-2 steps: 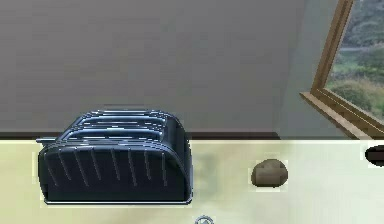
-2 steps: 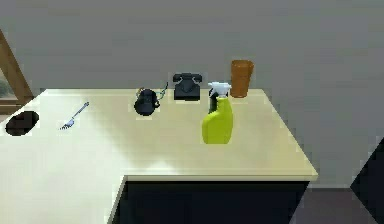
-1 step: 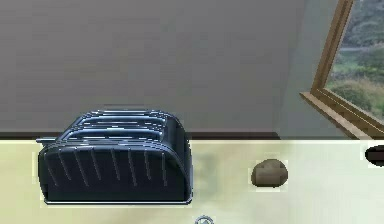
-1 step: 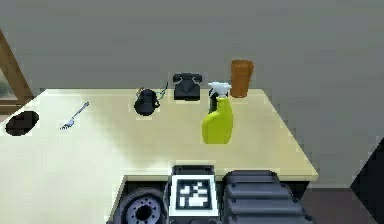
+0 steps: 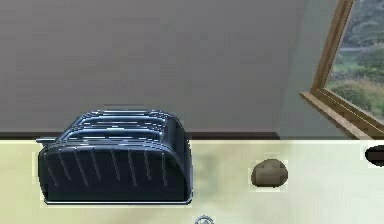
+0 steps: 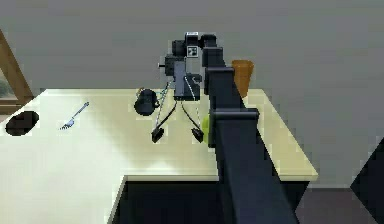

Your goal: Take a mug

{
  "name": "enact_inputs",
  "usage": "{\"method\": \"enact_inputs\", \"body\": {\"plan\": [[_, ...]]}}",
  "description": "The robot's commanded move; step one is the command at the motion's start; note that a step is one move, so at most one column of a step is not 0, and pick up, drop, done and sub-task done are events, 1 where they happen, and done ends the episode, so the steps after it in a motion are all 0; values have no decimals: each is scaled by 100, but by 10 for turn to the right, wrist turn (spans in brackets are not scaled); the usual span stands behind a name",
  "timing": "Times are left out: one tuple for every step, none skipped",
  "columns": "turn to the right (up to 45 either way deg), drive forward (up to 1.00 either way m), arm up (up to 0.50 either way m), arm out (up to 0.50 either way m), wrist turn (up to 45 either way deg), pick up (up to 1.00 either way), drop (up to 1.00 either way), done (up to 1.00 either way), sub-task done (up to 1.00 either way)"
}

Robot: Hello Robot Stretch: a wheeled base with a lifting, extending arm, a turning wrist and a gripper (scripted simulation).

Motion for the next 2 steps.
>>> {"method": "enact_inputs", "body": {"plan": [[0, 0, 0, 0, 450, 0, 0, 0, 0], [0, 0, 0, 0, 450, 0, 0, 0, 0]]}}
